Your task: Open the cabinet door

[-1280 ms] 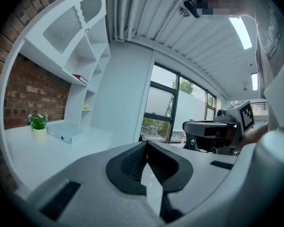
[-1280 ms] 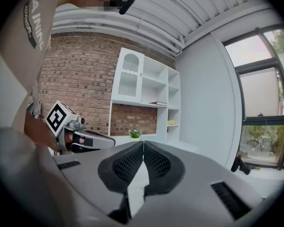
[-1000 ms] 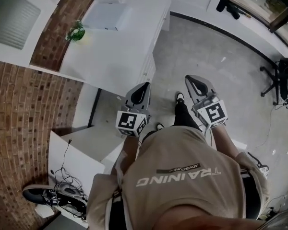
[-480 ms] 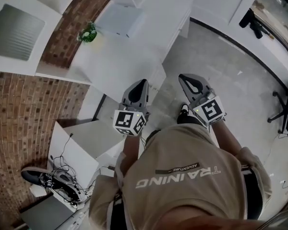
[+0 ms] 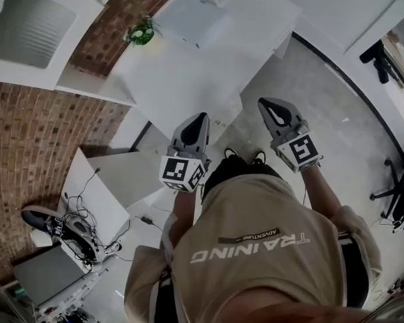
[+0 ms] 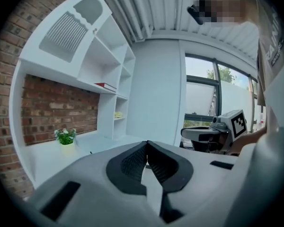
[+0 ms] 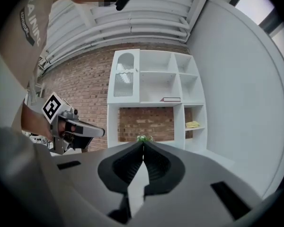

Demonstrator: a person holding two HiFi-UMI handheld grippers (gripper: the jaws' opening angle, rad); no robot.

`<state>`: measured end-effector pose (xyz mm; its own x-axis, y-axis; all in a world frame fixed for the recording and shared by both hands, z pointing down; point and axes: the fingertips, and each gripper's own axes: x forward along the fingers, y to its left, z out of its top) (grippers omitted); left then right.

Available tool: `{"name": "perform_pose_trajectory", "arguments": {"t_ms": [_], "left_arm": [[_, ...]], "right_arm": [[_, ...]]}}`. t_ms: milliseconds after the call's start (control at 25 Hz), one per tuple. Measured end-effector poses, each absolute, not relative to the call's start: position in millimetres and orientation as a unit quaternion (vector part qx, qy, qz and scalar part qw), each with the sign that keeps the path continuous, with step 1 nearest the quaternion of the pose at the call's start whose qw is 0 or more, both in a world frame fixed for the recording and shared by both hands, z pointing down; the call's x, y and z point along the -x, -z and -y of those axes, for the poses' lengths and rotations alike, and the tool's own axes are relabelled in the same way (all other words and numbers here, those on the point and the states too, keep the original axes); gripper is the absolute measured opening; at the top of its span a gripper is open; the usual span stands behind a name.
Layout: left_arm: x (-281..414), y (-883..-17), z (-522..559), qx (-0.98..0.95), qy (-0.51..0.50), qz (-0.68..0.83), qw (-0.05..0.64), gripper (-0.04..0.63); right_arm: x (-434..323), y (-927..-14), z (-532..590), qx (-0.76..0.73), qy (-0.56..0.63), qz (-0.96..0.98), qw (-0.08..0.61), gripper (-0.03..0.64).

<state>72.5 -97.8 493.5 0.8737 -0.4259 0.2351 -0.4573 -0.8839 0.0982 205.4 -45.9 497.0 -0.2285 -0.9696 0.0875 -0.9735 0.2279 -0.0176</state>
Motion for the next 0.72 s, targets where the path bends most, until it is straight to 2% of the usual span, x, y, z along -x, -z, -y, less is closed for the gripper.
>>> {"name": "perform_pose_trajectory", "arguments": {"t_ms": [120,320,480,720], "left_arm": [[-66.5,-498.3,120.2,-0.964,-0.104,0.232,0.077,0.008],[-76.2,-511.9,163.5,-0.962,-0.091,0.236,0.102,0.008],[-102.6,-497.8,205.5,-0.969,-0.064,0.219,0.098,0.008],[-109.8,-481.7,241.4,-0.976,-0.045,0.200,0.078,0.008]], "right_arm": [[-188.9,-496.5,70.4,-0.607,-0.027,0.794,0.034,0.014],[-188.8,-499.9,98.8,-0.586,-0.030,0.806,0.081,0.014],[-209.0,-493.3,129.0,-0.603,-0.084,0.792,0.051,0.014],[-211.2,-478.6,167.7,-0.633,-0.056,0.770,0.054,0.014]]}}
